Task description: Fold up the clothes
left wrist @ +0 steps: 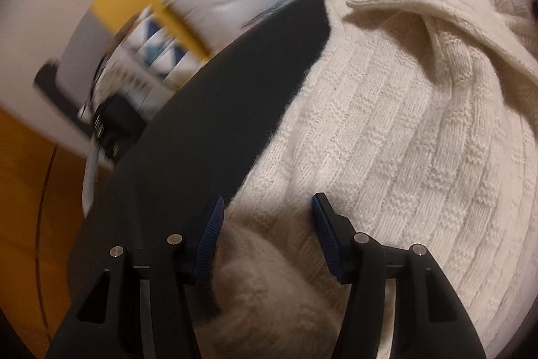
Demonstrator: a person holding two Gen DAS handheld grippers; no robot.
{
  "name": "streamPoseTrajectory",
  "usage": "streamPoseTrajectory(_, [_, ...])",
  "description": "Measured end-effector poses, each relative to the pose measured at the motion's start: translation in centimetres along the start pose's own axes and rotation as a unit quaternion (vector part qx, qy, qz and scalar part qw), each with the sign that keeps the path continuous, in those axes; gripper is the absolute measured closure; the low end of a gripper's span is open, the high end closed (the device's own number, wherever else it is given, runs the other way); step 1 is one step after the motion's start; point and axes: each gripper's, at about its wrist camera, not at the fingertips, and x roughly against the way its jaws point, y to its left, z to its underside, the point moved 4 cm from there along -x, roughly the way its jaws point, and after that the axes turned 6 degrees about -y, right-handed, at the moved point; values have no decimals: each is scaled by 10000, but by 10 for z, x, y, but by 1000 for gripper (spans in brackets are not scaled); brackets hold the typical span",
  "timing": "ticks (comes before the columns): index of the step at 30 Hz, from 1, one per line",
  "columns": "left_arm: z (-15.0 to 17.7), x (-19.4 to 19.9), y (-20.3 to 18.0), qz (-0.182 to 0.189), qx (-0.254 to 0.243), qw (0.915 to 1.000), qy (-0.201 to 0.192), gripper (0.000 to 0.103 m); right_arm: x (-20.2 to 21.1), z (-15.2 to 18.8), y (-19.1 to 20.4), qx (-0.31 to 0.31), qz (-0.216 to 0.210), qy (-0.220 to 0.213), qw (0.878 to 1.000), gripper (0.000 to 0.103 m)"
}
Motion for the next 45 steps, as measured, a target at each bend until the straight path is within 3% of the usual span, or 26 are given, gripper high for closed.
streamPoseTrajectory(4, [47, 9, 34, -510, 512, 9973, 135, 46, -40, -8, 60, 586, -30, 268, 9979, 97])
streamPoseTrajectory(7, [87, 17, 63, -727, 1222, 9894, 299, 46, -67, -13, 102, 898, -108, 491, 9947, 97])
streamPoseTrajectory(12, [154, 39, 96, -957, 2353, 9660, 478, 46, -108, -7, 180, 1631, -144, 772, 9835, 97])
streamPoseTrajectory(15, [192, 53, 104, -1009, 2976, 9477, 563, 46, -127, 9, 224, 2096, -208, 901, 9734, 97])
streamPoseTrajectory(18, [215, 66, 102, -1023, 3363, 9347, 517, 46, -141, 28, 267, 2491, -382, 977, 9628, 97])
streamPoseTrajectory(23, [229, 78, 99, -957, 3696, 9239, 269, 46, -149, 55, 319, 2967, -604, 997, 9478, 94])
streamPoseTrajectory(29, [217, 79, 97, -640, 3909, 9173, 418, 46, -141, 67, 327, 3388, -481, 1047, 9338, 86])
streamPoseTrajectory(35, [182, 79, 134, -323, 4235, 9051, 170, 46, -76, 40, 281, 2323, -658, 607, 9685, 79])
streamPoseTrajectory(38, [164, 80, 153, -169, 4392, 8982, 39, 42, -49, 48, 256, 2158, -751, 729, 9708, 77])
streamPoseTrajectory(40, [146, 64, 155, -385, 4064, 9128, 84, 37, -38, 62, 241, 2246, -658, 965, 9674, 77])
streamPoseTrajectory(42, [136, 36, 156, -669, 3678, 9267, 387, 37, -29, 82, 230, 2366, -818, 1211, 9606, 77])
streamPoseTrajectory(45, [133, 4, 149, -469, 3607, 9282, 789, 37, -23, 106, 223, 2802, -597, 1178, 9508, 77])
